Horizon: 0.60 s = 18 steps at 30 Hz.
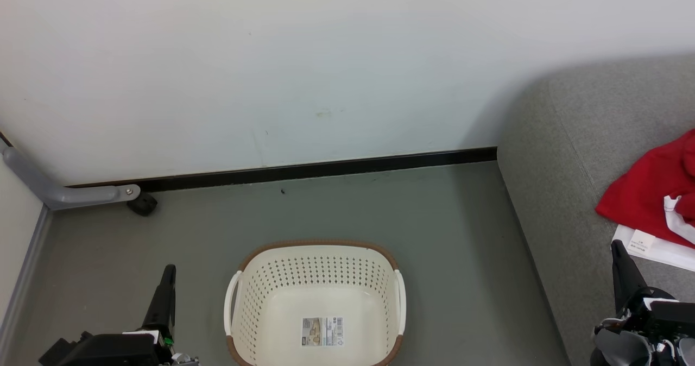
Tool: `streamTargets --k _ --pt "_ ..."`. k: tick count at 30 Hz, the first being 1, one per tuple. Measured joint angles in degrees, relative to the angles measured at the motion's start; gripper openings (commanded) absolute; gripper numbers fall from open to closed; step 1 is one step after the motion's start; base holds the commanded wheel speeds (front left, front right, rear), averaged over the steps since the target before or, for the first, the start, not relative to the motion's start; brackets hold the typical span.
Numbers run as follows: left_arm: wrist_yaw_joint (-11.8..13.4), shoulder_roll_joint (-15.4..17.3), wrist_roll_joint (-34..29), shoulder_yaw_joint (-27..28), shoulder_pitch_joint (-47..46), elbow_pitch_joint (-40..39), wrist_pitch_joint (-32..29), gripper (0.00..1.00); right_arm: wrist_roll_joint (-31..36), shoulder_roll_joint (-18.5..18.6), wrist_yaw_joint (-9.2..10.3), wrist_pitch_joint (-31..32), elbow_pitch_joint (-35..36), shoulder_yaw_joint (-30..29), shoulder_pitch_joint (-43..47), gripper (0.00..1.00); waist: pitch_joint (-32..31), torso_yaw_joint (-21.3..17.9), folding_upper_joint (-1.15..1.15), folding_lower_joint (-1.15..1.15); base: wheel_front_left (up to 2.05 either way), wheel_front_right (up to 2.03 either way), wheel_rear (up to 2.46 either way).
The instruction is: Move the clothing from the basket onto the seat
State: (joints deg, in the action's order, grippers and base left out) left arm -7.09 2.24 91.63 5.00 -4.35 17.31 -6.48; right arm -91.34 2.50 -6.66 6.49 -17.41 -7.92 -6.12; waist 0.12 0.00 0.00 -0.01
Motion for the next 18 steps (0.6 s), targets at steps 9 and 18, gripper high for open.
streamTargets --k 9,18 --pt "0.0 0.0 0.0 0.0 0.0 -0.01 0.0 0.0 0.0 0.0 0.0 -0.01 0.0 0.0 0.01 0.0 0.0 0.0 0.0 0.0 0.0 0.0 0.0" --pt "0.0 0.0 0.0 0.0 0.0 -0.01 0.0 0.0 0.0 0.0 0.0 0.0 0.0 0.0 0.01 0.0 0.0 0.0 0.0 0.0 0.0 0.0 0.0"
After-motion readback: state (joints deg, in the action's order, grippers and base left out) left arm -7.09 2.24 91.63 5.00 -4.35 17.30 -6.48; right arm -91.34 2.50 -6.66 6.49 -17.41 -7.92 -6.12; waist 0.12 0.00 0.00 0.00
